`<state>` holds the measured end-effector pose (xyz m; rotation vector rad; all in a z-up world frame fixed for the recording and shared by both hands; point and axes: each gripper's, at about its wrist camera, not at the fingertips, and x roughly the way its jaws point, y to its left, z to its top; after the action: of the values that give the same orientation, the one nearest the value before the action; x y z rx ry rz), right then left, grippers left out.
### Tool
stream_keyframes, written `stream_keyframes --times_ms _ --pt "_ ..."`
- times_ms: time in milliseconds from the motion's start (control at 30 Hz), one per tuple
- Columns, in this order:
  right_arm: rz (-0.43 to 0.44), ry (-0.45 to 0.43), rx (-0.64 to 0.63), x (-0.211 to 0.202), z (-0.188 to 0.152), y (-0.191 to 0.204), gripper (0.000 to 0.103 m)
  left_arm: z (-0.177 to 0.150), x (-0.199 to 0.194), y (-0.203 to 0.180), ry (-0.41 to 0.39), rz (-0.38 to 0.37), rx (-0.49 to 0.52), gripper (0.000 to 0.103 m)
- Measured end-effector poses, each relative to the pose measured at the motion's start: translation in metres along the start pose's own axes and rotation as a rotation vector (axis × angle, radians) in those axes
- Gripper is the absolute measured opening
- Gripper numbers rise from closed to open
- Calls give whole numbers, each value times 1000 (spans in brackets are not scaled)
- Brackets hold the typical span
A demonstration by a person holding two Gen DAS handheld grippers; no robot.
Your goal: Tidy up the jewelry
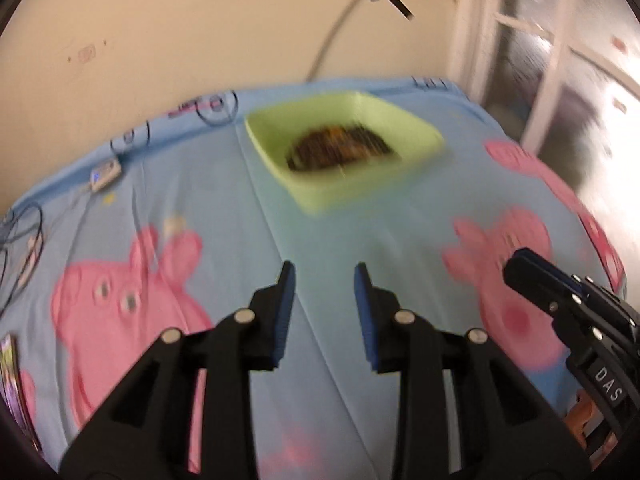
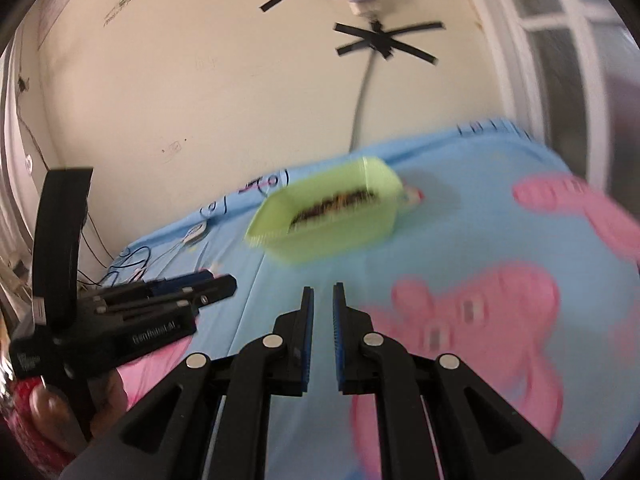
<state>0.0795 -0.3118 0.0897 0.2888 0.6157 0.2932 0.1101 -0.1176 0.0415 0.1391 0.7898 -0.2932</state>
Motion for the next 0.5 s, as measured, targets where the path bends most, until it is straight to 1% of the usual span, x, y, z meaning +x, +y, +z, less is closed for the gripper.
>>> stream_keyframes --times_ms 100,133,167,233,333,400,500 --pt "3 18 67 -28 -34 10 0 -29 -11 -15 29 -8 25 29" --pt "7 34 83 -35 -45 11 0 -39 -17 -18 34 -9 30 30" --pt "7 48 90 -40 -53 12 0 -47 -22 -21 37 -7 29 38" --pt "-3 70 107 -56 -73 16 0 -61 -34 -25 33 0 25 45" --pt "-18 93 125 -72 -93 19 0 -77 -50 -30 22 0 19 47" --pt "-23 106 136 -76 -99 19 0 -89 -58 -31 39 -16 7 48" --pt "-11 123 147 -84 -109 25 0 -101 -65 -34 67 -12 5 51"
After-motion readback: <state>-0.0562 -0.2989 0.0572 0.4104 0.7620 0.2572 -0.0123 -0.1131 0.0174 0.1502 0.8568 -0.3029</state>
